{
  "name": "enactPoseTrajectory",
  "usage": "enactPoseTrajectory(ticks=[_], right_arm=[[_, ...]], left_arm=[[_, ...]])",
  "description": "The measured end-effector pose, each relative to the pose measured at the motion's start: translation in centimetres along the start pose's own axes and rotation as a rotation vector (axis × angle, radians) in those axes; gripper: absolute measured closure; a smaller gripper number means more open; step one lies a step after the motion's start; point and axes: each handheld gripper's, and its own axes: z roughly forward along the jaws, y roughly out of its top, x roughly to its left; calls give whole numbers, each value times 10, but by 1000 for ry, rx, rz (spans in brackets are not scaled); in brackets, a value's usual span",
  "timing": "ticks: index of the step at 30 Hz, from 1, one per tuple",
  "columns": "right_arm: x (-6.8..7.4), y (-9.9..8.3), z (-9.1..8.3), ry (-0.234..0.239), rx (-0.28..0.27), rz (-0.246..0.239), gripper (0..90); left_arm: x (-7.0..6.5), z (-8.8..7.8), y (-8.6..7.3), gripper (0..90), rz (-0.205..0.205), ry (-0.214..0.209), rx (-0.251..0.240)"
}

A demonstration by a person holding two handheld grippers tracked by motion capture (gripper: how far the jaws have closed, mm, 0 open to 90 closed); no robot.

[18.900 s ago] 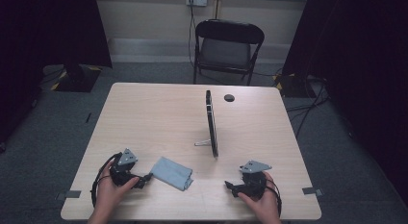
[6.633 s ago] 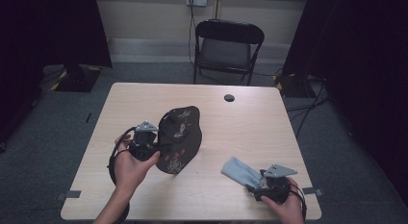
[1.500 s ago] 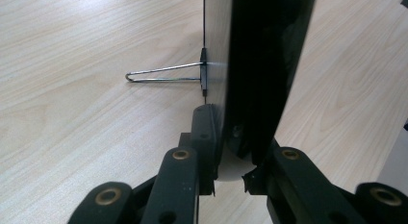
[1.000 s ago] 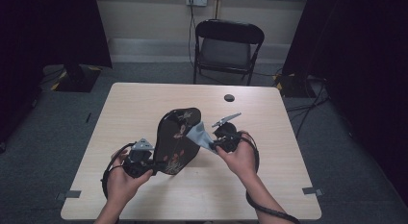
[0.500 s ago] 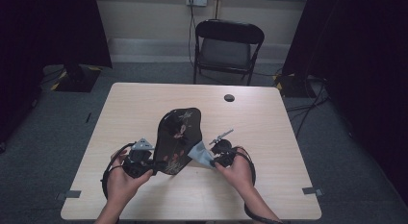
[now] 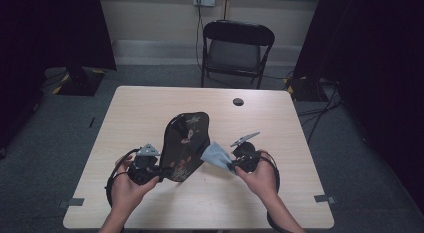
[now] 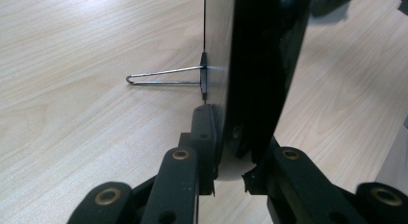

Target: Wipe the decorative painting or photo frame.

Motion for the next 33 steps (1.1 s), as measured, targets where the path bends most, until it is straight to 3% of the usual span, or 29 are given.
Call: enactPoseTrajectory(ticks=[8,19,26,33], right_arm=[[-8,22,-45,-7,-87,4,826],[1,60,-91,-30,-204,-29,826],[13,79,-89,-42,-213,-55,826],[14,79,-73,-29,-197,-47,825]], left_arm=[[-1,0,0,786,-1,2,2],[0,0,1,786,0,2,8],[0,0,1,787,5,-2,14],[1,0,2,787,12,-3,14]])
